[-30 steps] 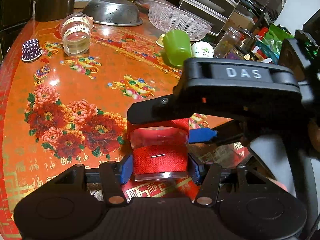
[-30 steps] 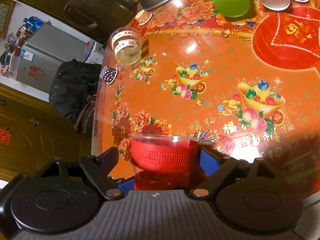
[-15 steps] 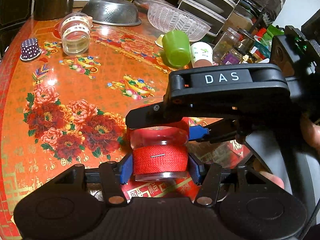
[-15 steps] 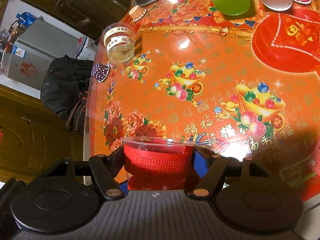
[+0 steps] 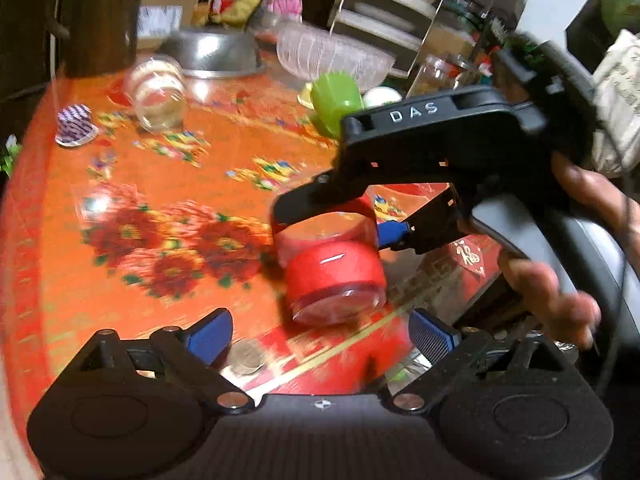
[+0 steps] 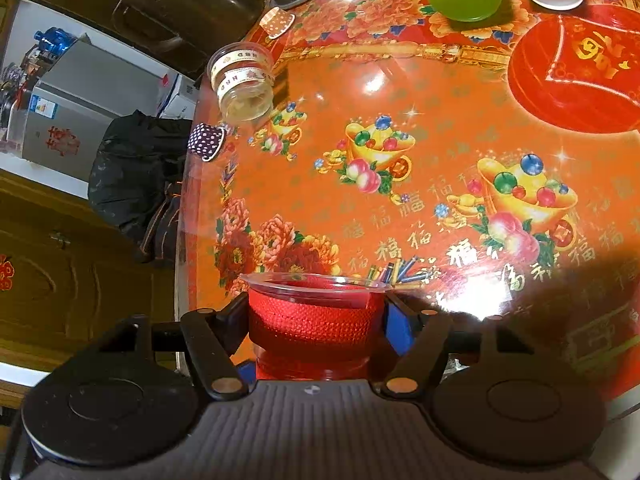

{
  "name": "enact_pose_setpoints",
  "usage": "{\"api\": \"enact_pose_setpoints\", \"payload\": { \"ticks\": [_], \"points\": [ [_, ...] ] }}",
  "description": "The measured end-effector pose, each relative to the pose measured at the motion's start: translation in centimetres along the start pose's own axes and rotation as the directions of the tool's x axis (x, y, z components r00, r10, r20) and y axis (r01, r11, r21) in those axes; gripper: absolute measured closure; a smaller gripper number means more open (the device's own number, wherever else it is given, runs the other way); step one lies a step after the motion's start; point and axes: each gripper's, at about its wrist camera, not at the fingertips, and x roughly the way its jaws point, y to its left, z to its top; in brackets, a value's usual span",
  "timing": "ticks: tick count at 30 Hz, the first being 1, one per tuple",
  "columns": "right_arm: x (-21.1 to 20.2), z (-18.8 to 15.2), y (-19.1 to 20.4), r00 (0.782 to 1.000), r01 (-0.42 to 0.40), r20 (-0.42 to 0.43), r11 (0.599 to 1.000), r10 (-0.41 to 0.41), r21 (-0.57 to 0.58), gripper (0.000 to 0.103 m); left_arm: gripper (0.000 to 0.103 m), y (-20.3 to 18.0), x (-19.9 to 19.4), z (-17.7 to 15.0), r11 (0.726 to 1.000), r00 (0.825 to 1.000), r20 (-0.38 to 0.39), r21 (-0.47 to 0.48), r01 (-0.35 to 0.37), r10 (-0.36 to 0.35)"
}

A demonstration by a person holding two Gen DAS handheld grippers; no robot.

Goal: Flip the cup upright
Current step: 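Rotate the cup rim-up with the right tool and lower it toward the table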

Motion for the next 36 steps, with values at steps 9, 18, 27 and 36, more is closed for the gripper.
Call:
{"api": "enact_pose_setpoints", "payload": {
  "ticks": [9,18,27,36],
  "points": [
    [-1.7,-1.2,1.1,0.99,-0.025,0.134,0.996,0.036,-0.083,0.035,0.007,4.3,-4.9,0.1,0.99,0.979,0.202,-0.136,0.045,-0.017],
    [-6.3,-5.7,4.4,0.765,0.27,0.645,0.908,0.0,-0.321,0.035,0.007,6.7,-6.5,0.3,0.981,0.952,0.307,-0.181,0.068,-0.009],
    [-1.1,-12.3,0.8,0.476,0.412,0.873,0.848,0.112,-0.333,0.035,0.007,7.8,-5.5,0.0,0.971,0.95,0.309,-0.208,0.114,-0.046],
    [1.2,-12.5,2.5,0.413,0.578,0.904,0.735,0.111,-0.354,0.036,0.007,8.2,-4.5,-0.5,0.963,0.952,0.299,-0.229,0.143,-0.07]
  ]
}}
